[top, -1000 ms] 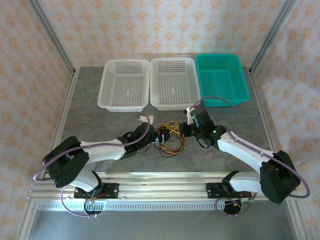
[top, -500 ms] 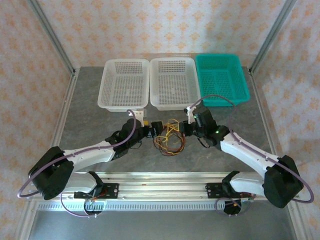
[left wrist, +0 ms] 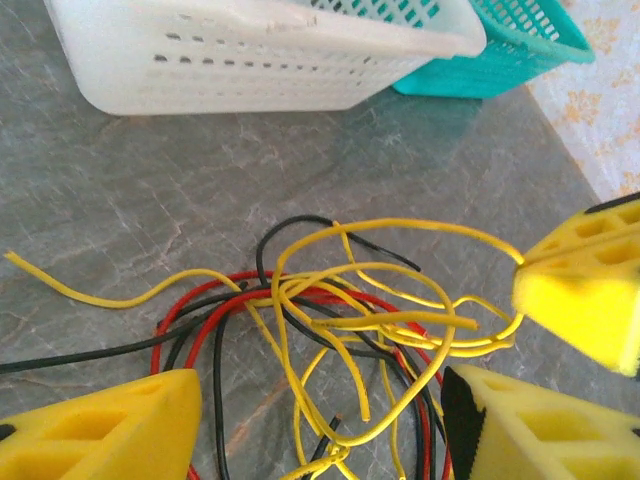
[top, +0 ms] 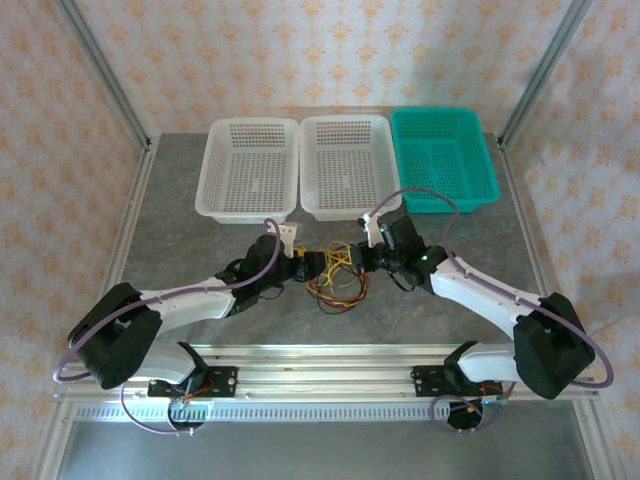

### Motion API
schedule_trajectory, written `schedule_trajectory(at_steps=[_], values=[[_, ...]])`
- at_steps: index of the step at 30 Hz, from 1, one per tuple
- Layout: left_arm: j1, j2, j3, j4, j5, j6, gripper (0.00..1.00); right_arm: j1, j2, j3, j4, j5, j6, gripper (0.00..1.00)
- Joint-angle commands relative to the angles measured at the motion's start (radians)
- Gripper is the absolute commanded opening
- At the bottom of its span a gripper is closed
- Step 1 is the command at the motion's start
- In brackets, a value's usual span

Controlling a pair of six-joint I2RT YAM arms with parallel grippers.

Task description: Untangle the cables

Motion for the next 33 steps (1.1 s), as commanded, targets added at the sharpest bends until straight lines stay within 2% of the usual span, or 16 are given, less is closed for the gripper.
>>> schedule_trajectory(at_steps=[1, 9, 12, 23, 24, 27, 32, 33], values=[[0.003, 0.025, 0.039, 0.058, 0.039, 0.012, 0.67, 0.006, -0.009, 0.022, 0.034, -0.004, -0.006, 0.00], [-0.013, 0.118, 0.091, 0.091, 0.049, 0.019, 0.66, 0.006, 0.009, 0.023, 0.043, -0.037, 0.019, 0.00], [-0.013, 0.152, 0.110, 0.092, 0.022, 0.013, 0.62, 0.006, 0.016, 0.028, 0.032, -0.049, 0.024, 0.00], [-0.017, 0.254, 0.128, 0.083, -0.005, -0.009, 0.29, 0.006, 0.010, 0.014, -0.016, -0.017, 0.066, 0.00], [-0.018, 0.258, 0.128, 0.078, -0.012, -0.010, 0.28, 0.006, 0.006, 0.012, -0.018, -0.012, 0.070, 0.02], [-0.018, 0.265, 0.122, 0.077, -0.040, -0.025, 0.23, 0.006, -0.020, -0.001, -0.030, 0.014, 0.091, 0.19], [-0.017, 0.276, 0.123, 0.077, -0.052, -0.042, 0.22, 0.006, -0.092, -0.044, -0.061, 0.123, 0.205, 0.43], [-0.017, 0.277, 0.121, 0.077, -0.054, -0.043, 0.22, 0.006, -0.094, -0.055, -0.069, 0.157, 0.237, 0.44]])
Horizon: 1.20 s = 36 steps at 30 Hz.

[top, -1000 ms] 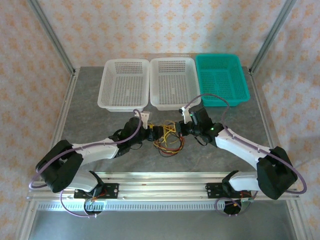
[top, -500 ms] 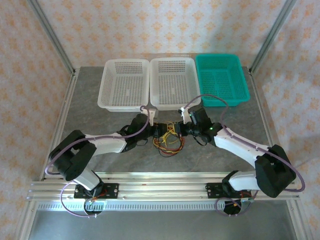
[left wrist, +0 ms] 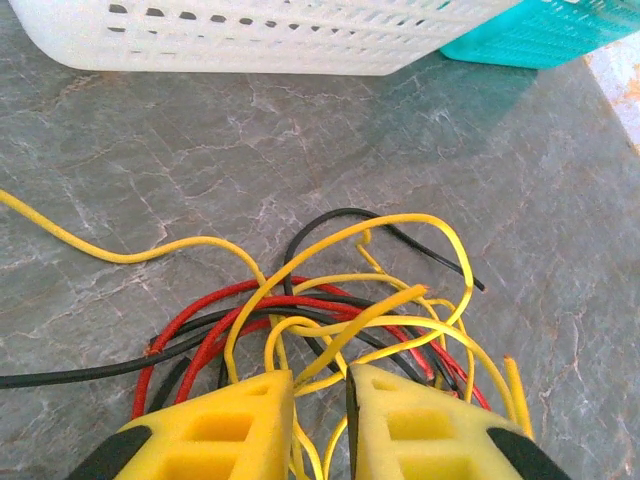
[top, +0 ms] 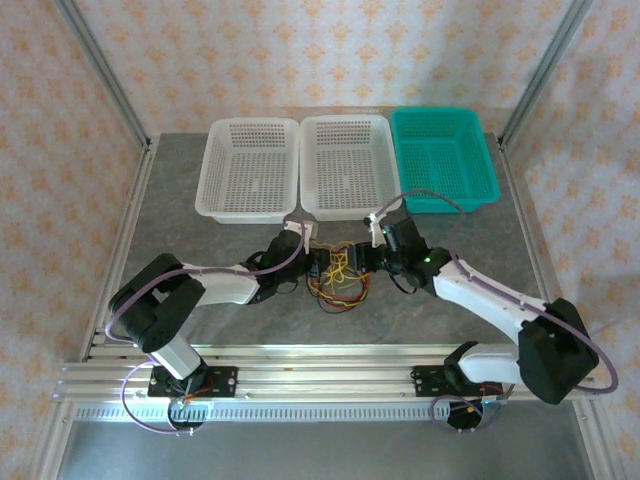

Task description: Untangle the cables

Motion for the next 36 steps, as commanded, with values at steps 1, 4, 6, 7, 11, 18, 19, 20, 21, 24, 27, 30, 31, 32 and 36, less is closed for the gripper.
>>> schedule_trajectory(at_steps=[1, 4, 6, 7, 11, 18, 19, 20, 21, 24, 27, 30, 31, 32, 36], values=[[-0.003, 0.024, 0.006, 0.012, -0.030, -0.016, 0.22, 0.006, -0.076, -0.043, -0.054, 0.157, 0.142, 0.44], [-0.004, 0.027, -0.003, 0.015, -0.030, -0.019, 0.22, 0.006, -0.101, -0.066, -0.097, 0.275, 0.274, 0.45], [-0.003, 0.028, -0.009, 0.021, -0.029, -0.023, 0.22, 0.006, -0.101, -0.082, -0.116, 0.334, 0.358, 0.44], [-0.004, 0.028, -0.015, 0.025, -0.027, -0.027, 0.22, 0.000, -0.093, -0.086, -0.118, 0.339, 0.382, 0.43], [-0.003, 0.014, -0.032, 0.038, -0.016, -0.031, 0.24, -0.024, -0.013, -0.076, -0.114, 0.295, 0.410, 0.40], [-0.009, -0.127, -0.084, 0.062, -0.030, -0.005, 0.66, -0.090, 0.042, -0.083, -0.080, 0.252, 0.398, 0.39], [-0.015, -0.134, -0.077, 0.055, -0.034, 0.005, 0.75, -0.104, 0.036, -0.089, -0.071, 0.242, 0.397, 0.39], [-0.023, -0.134, -0.060, 0.041, -0.040, 0.015, 0.81, -0.115, 0.030, -0.093, -0.063, 0.233, 0.396, 0.40], [-0.035, -0.124, -0.033, 0.011, -0.052, 0.029, 0.88, -0.126, 0.022, -0.097, -0.058, 0.227, 0.396, 0.40], [-0.076, -0.068, 0.058, -0.085, -0.115, 0.070, 0.96, -0.141, 0.000, -0.107, -0.045, 0.211, 0.390, 0.40], [-0.098, -0.007, 0.144, -0.169, -0.199, 0.064, 0.98, -0.143, -0.011, -0.105, -0.041, 0.194, 0.371, 0.41], [-0.116, 0.040, 0.221, -0.250, -0.249, 0.058, 0.99, -0.143, -0.014, -0.107, -0.048, 0.194, 0.358, 0.42], [-0.122, 0.052, 0.240, -0.268, -0.260, 0.062, 0.99, -0.143, -0.015, -0.107, -0.053, 0.198, 0.357, 0.42], [-0.129, 0.063, 0.257, -0.288, -0.275, 0.065, 0.99, -0.143, -0.018, -0.107, -0.057, 0.202, 0.354, 0.42], [-0.146, 0.090, 0.299, -0.370, -0.301, 0.072, 0.99, -0.143, -0.022, -0.104, -0.073, 0.218, 0.350, 0.42]])
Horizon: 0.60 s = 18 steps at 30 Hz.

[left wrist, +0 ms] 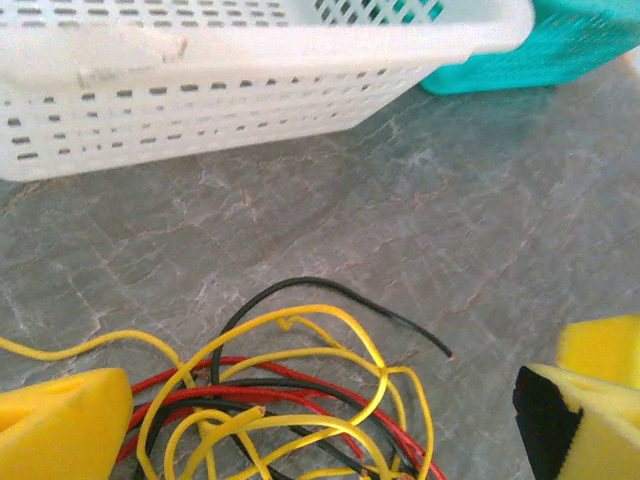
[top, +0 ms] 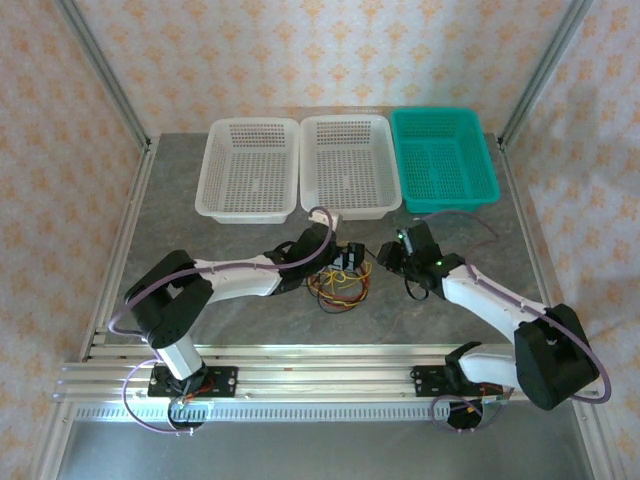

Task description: Untangle the cables

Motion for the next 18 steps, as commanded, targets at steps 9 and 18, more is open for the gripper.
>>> schedule_trajectory(at_steps=[9, 18], values=[[-0.036, 0.063, 0.081, -0.231, -0.117, 0.016, 0.92, -0.005, 0.005, 0.010, -0.030, 0.009, -0.027, 0.42], [-0.031, 0.049, 0.028, -0.191, -0.109, -0.045, 0.66, -0.005, 0.081, 0.031, -0.019, -0.066, -0.043, 0.40]])
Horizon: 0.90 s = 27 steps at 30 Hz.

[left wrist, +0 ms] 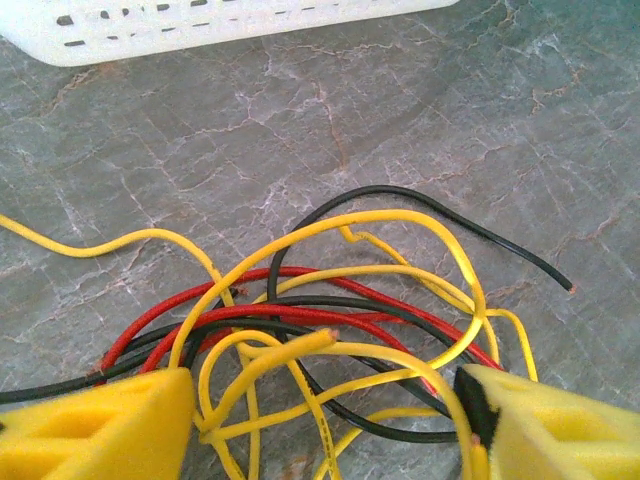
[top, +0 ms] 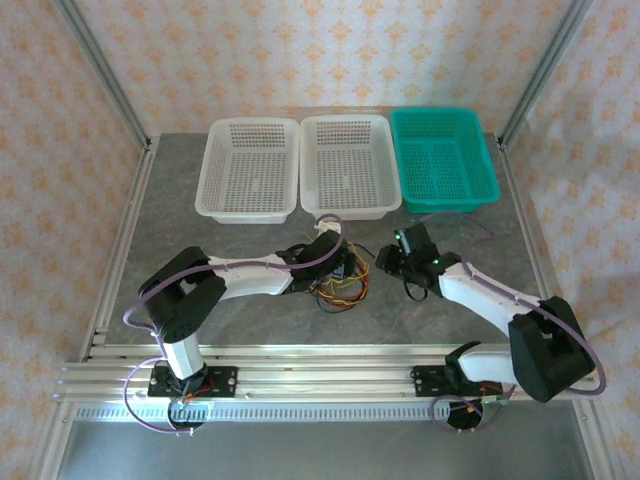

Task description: Untangle the cables

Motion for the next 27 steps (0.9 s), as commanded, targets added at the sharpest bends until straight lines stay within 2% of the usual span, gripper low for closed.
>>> schedule_trajectory(at_steps=[1, 6, 15, 23, 27], values=[[0.004, -0.024, -0.040, 0.009, -0.013, -0.035, 0.64, -0.005, 0.036, 0.031, -0.005, -0.039, -0.020, 0.40], [0.032, -0.070, -0.131, 0.121, 0.057, -0.098, 0.54, -0.005, 0.062, 0.038, 0.028, -0.111, -0.011, 0.40], [0.098, -0.152, -0.286, 0.327, 0.190, -0.176, 0.45, -0.002, 0.087, 0.021, 0.150, -0.259, 0.045, 0.36], [0.126, -0.174, -0.344, 0.441, 0.270, -0.223, 0.37, 0.023, 0.128, 0.033, 0.178, -0.280, 0.067, 0.35], [0.139, -0.174, -0.368, 0.487, 0.298, -0.244, 0.35, 0.032, 0.151, 0.037, 0.187, -0.250, 0.086, 0.39]])
